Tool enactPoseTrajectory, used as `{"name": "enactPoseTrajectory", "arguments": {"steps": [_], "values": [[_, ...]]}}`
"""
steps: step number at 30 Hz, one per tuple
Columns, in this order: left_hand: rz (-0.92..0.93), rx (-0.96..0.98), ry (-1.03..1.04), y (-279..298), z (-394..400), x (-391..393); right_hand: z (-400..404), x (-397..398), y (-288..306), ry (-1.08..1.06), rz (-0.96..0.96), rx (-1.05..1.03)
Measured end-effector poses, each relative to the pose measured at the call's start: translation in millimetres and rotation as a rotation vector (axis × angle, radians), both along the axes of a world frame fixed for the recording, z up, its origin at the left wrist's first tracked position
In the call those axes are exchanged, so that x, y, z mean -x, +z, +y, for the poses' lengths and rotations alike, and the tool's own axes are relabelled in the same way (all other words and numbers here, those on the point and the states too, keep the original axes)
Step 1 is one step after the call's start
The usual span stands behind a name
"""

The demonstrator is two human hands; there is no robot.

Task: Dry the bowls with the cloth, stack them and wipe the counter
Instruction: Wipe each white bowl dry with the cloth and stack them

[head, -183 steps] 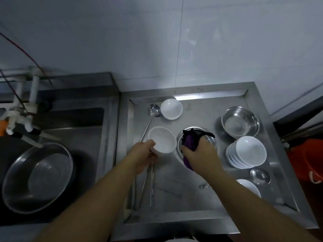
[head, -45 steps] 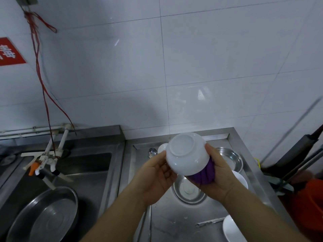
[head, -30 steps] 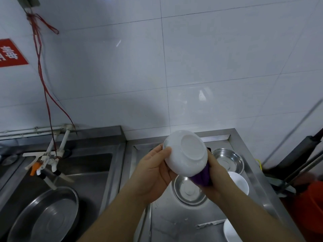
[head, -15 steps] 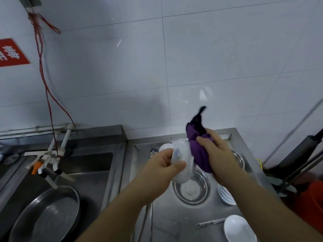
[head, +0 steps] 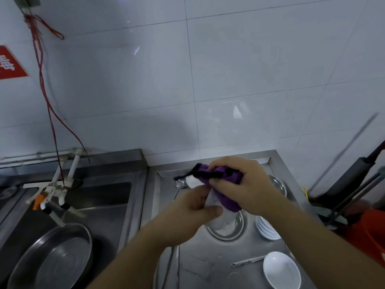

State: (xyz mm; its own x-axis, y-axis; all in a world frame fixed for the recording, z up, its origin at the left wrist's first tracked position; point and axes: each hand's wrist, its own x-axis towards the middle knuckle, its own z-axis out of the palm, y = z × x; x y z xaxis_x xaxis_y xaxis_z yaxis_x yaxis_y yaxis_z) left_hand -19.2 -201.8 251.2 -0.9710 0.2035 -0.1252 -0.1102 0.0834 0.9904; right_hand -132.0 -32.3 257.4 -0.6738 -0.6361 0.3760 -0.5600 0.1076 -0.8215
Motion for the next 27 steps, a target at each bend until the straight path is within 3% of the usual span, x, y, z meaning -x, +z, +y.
{"name": "enactPoseTrajectory", "arguments": {"steps": [7, 11, 14, 20, 23, 27], "values": [[0.050, -0.127, 0.059, 0, 2, -11, 8, 7, -12, -0.156, -0.892, 0.492], [0.112, -0.176, 0.104, 5, 11, -16, 10, -3, -22, -0.140, -1.198, 0.620], [0.142, -0.223, 0.154, 7, 15, -17, 5, -9, -25, -0.084, -1.316, 0.678], [0.133, -0.133, 0.175, -2, 17, -14, 1, -17, -40, -0.078, -1.484, 0.699], [0.018, -0.169, 0.263, -2, 13, -9, 0, -15, -42, -0.117, -1.498, 0.634], [-0.218, -0.418, 0.392, 13, 5, 3, 2, -4, -36, -0.092, -1.467, 0.531]]}}
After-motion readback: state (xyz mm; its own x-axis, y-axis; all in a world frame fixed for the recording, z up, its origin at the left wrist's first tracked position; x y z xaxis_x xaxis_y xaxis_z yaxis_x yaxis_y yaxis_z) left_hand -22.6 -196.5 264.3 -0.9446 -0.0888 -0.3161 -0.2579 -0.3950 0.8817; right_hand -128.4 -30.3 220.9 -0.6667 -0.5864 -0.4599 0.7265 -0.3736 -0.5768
